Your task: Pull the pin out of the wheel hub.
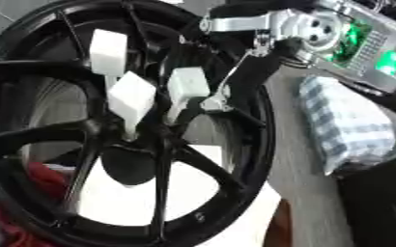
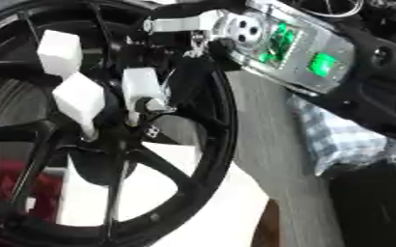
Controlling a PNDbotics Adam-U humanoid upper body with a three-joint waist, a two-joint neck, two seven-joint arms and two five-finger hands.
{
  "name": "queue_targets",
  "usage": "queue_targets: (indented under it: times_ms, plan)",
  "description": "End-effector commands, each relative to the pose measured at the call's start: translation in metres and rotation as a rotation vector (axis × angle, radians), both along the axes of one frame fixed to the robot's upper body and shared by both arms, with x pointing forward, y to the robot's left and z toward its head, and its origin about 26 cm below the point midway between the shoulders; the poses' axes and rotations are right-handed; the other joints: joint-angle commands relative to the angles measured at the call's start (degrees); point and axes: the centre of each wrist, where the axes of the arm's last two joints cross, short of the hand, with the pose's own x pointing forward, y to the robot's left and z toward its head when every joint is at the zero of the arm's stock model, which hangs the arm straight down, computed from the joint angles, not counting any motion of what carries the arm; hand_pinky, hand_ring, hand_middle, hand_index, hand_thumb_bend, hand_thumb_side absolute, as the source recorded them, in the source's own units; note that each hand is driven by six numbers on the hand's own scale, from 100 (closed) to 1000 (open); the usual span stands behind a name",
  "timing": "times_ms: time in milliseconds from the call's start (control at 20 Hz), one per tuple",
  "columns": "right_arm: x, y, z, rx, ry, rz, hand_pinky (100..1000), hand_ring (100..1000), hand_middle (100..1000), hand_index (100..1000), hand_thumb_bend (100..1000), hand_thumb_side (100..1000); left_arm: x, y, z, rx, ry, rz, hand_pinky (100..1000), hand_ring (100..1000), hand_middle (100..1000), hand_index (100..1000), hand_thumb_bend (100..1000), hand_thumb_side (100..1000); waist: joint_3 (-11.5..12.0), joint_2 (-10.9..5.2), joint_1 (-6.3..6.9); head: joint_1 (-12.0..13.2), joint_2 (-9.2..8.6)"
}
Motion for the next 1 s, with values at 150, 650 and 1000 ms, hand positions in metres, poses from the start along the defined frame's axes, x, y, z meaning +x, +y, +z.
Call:
queue_targets:
  times_ms: [150, 650, 1000]
  plan:
    - [0.003, -0.003, 0.0052, -0.015, -0.022, -0.013, 738, 759, 674, 750, 356, 100, -0.0013, -0.0027, 0.0062, 0.014, -0.022, -0.009, 903, 585, 514, 720, 100, 793, 0.08, -0.75, 0.62, -0.3, -1.03]
    - [0.0052, -0.0001, 0.0051, 0.0, -0.029, -0.007, 712, 718, 594, 681, 349, 100, -0.0016, -0.003, 0.0051, 0.011, -0.017, -0.007, 904, 586, 515, 721, 100, 796, 0.09, -0.68, 0.62, -0.23, -0.95]
    - [0.0045, 0.0011, 0.0052, 0.024, -0.036, -0.014, 707, 710, 571, 659, 345, 100, -0.0016, -0.0031, 0.0049, 0.011, -0.015, -0.008, 904, 586, 515, 721, 100, 796, 0.08, -0.7, 0.62, -0.19, -0.96]
